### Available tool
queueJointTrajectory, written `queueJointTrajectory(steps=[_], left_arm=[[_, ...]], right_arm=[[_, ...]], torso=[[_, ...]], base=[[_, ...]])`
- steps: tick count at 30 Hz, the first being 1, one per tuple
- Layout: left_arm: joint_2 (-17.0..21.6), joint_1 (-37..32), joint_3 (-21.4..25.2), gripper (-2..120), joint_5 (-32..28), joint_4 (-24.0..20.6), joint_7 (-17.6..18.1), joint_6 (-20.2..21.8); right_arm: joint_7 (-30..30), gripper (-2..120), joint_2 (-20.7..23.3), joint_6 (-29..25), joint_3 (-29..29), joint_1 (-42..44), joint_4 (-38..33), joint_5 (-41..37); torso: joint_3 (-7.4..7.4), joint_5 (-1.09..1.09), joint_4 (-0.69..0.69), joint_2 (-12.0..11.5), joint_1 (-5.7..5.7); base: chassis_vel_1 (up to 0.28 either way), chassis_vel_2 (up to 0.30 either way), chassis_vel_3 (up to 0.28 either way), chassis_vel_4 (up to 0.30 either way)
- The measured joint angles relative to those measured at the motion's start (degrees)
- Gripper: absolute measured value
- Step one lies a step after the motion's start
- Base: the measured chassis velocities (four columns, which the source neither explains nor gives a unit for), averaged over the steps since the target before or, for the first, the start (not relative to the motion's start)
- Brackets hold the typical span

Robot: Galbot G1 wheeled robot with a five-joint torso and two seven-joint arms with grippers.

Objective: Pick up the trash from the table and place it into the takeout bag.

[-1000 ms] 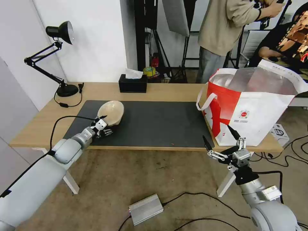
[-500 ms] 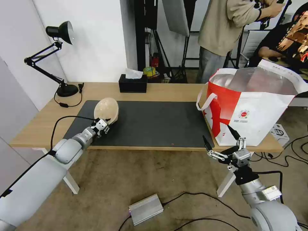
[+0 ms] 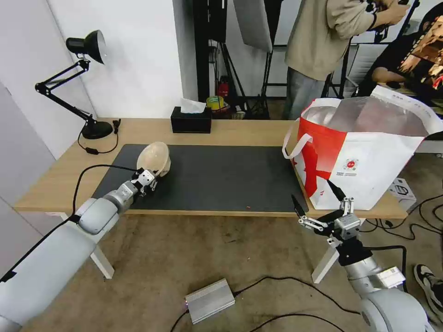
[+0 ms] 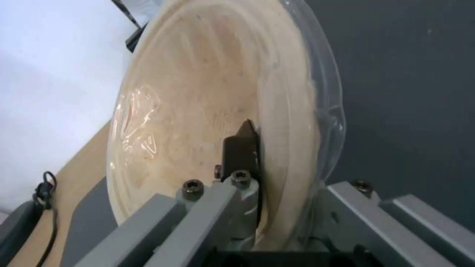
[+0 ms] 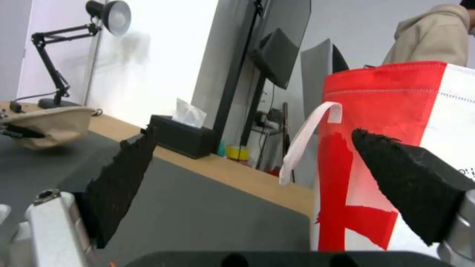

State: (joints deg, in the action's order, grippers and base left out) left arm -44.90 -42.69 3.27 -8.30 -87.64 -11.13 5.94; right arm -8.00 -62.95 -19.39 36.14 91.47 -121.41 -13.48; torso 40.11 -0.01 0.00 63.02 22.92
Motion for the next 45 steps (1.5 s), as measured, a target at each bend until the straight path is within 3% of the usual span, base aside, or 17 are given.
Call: queueJointTrajectory(steps=[11,26,34,45], left_arm=[[0.5,-2.03,2.05,1,-1.2,-2.71,0.1,-0.92],[3.1,-3.34,4.1,1,-4.27,-11.31,1.47,-1.54],[3.2,2.25,-0.19,1,-8.62,-15.2,4.21,-2.0],[-1.6,9.76,-7.19,1,-9.59,-13.88,4.6,-2.63]], right_arm=[[0.0,99,0.0,0.0,0.0,0.0,0.0,0.0],[0.0,99,0.01,0.0,0.0,0.0,0.0,0.0],[0.0,99,0.01,0.0,0.0,0.0,0.0,0.0],[0.0,99,0.0,0.0,0.0,0.0,0.0,0.0]], torso=[[0.0,0.0,0.0,0.0,0.0],[0.0,0.0,0.01,0.0,0.0],[0.0,0.01,0.01,0.0,0.0],[0.0,0.01,0.0,0.0,0.0]], base=[[0.0,0.0,0.0,0.0],[0.0,0.0,0.0,0.0],[0.0,0.0,0.0,0.0],[0.0,0.0,0.0,0.0]])
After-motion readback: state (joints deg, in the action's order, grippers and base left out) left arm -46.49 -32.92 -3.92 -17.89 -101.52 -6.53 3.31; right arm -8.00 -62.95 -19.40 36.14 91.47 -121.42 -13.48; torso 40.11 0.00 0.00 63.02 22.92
